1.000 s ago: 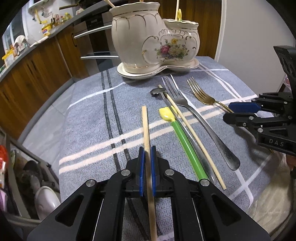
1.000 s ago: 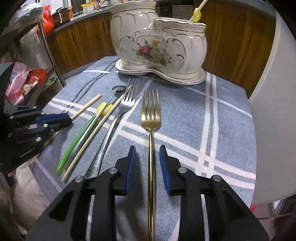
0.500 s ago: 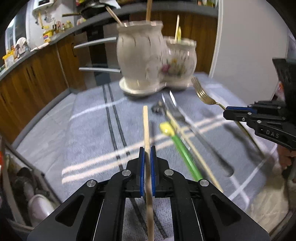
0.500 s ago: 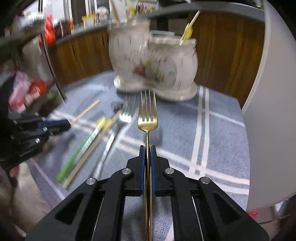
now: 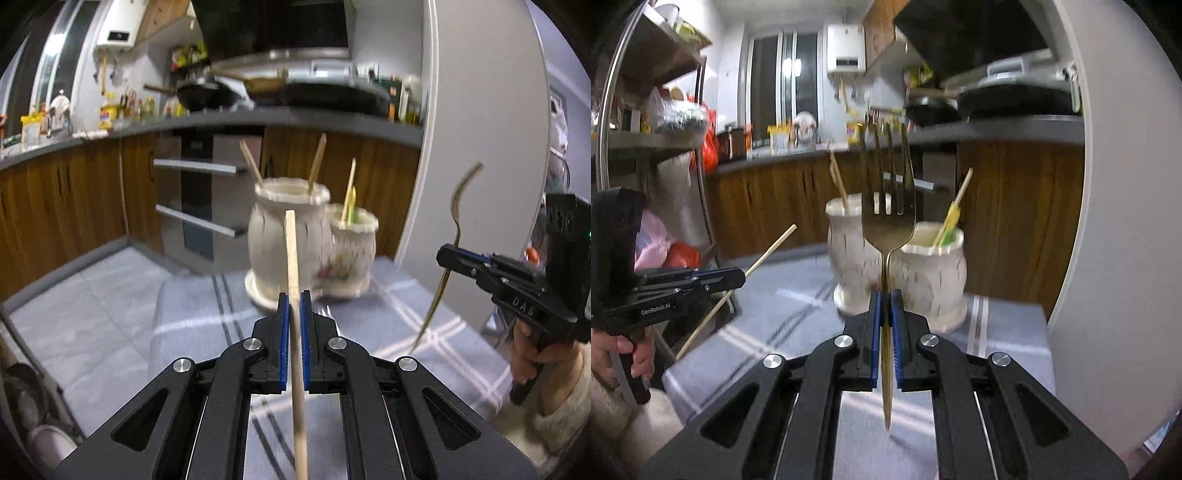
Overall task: Organize utensils
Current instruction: 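Lower the chopstick into the larger cup while the right lowers the fork into the smaller cup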
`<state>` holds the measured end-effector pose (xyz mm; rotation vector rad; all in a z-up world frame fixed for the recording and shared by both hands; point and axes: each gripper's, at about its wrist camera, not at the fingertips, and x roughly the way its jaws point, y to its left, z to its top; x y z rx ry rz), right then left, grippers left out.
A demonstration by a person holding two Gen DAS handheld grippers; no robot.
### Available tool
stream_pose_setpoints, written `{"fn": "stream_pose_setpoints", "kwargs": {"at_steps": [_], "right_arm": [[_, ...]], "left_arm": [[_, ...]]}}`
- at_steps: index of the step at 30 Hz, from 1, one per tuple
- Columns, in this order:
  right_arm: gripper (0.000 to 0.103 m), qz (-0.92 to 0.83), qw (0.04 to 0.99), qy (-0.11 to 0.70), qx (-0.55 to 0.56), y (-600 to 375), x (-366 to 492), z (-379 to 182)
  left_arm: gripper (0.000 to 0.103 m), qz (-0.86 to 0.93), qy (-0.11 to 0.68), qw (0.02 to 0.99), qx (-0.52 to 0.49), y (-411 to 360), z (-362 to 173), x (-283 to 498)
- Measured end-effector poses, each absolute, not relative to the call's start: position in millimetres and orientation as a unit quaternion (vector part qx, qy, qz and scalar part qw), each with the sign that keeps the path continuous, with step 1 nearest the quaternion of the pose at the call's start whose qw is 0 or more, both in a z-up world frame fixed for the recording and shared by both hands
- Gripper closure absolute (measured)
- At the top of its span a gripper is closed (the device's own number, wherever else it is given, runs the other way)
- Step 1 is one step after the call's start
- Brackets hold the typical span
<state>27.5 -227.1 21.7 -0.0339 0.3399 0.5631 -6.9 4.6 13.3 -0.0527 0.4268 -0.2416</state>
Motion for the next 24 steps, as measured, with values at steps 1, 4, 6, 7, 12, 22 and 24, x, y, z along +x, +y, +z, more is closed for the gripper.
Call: {"fn": "stream_pose_setpoints", "kwargs": {"at_steps": [1, 4, 6, 7, 12, 22, 24], "right_arm": [[0.097, 0.272, 0.949, 0.157, -0.013, -227.3, 29.5, 24.8], [0.097, 0.26, 0.957, 0.131, 0.004, -228.9, 37.7, 37.4], [0.097, 0.257, 0.959, 0.119, 0.019, -231.2, 48.1, 47.1], [0.097, 0.258, 0.959, 0.112, 0.028, -232.5, 53.6, 52.9], [0.097, 0.265, 0.959, 0.078, 0.068, -237.8, 77.9, 77.7], [0.097, 0.26, 0.956, 0.047, 0.124, -244.3, 124.6, 93.8], [0.097, 0.255, 0.958, 0.046, 0.126, -246.1, 131.8, 90.8]], "left_arm": [[0.097, -0.12, 0.197, 0.973, -0.023, 4.1, 18.1, -5.3], [0.096, -0.114, 0.153, 0.981, -0.019, 3.9, 33.6, 0.2], [0.096, -0.113, 0.129, 0.985, -0.029, 6.8, 44.7, 8.1], [0.097, -0.114, 0.119, 0.986, -0.035, 8.2, 50.0, 13.3], [0.097, -0.126, 0.074, 0.988, -0.058, 5.2, 75.3, 48.4], [0.097, -0.105, 0.005, 0.991, -0.084, -4.0, 100.7, 129.5], [0.097, -0.093, 0.004, 0.992, -0.087, -4.0, 99.7, 142.3]]}}
